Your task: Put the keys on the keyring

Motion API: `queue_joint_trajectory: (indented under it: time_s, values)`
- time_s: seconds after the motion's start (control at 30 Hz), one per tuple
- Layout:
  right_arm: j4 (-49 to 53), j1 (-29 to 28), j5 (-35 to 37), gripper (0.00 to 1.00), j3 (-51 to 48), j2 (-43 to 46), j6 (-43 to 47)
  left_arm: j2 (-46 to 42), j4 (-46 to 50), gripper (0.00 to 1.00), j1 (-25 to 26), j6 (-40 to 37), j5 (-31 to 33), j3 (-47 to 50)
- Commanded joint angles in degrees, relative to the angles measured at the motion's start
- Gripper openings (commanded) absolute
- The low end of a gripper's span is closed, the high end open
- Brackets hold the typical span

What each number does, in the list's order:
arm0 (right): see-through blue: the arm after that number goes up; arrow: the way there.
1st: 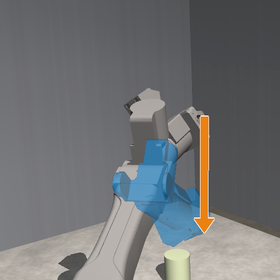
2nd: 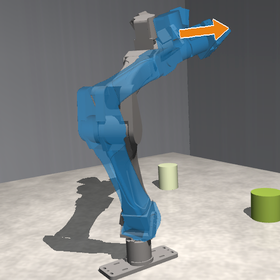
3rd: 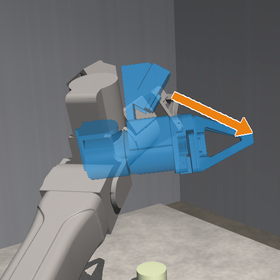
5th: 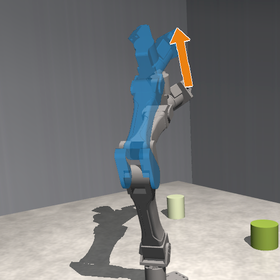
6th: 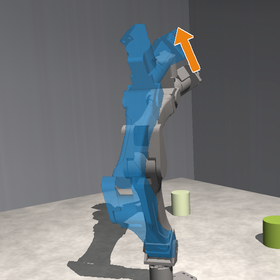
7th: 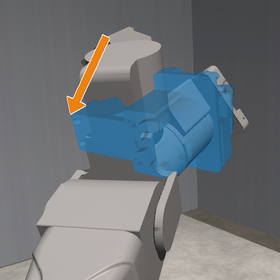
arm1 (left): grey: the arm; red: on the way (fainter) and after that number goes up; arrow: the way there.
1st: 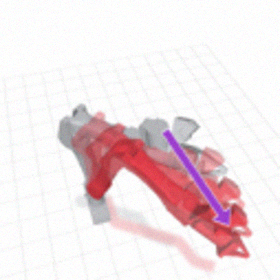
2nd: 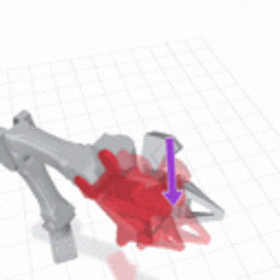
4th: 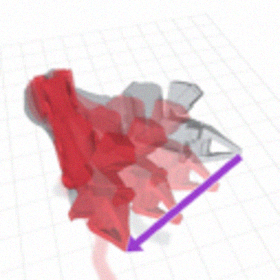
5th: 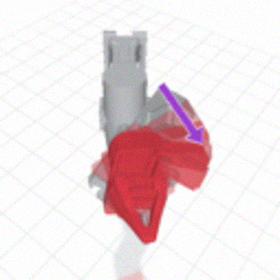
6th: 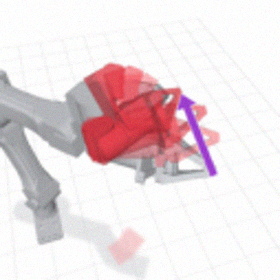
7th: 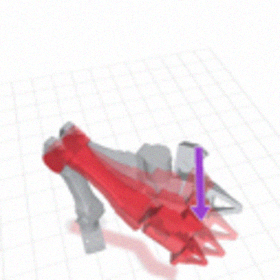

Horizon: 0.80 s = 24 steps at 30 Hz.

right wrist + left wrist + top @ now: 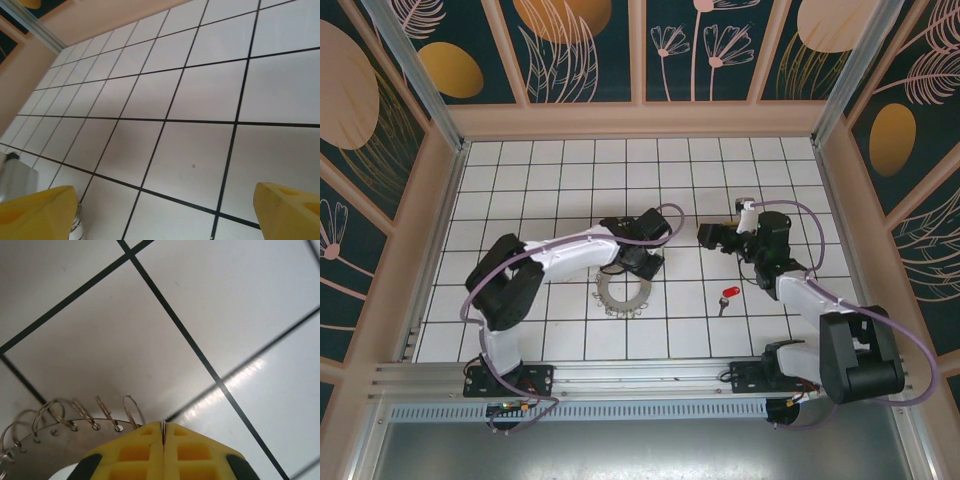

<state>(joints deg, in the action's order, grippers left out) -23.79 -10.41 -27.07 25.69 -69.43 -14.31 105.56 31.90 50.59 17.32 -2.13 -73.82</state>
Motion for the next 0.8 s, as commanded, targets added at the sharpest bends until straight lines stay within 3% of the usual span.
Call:
queue_joint_trajectory:
  time_s: [0.0,0.2,0.43,0.57,0.77]
  values:
    - [-1.7,0.5,-4.5,0.89,-1.2,2.0,-1.2,-7.9,-4.6,0.00,0.3,-3.3,-2.4,3.5]
    - [-19.0,-1.0,-17.3,0.78,-6.4,5.6,-7.6,-21.0,-11.5,0.00,0.3,-7.7,-3.2,12.1]
    - [-32.8,-9.5,-26.7,0.62,-7.9,10.5,-7.3,-41.3,-25.9,0.00,0.2,-12.1,-8.4,25.4]
    - [-33.5,-16.0,-28.9,0.55,-6.0,11.8,-3.7,-49.2,-30.5,0.00,0.2,-14.3,-10.5,29.1]
    - [-33.6,-22.2,-31.5,0.39,-2.9,10.0,-0.4,-53.2,-34.7,0.00,0.1,-14.7,-14.4,31.0]
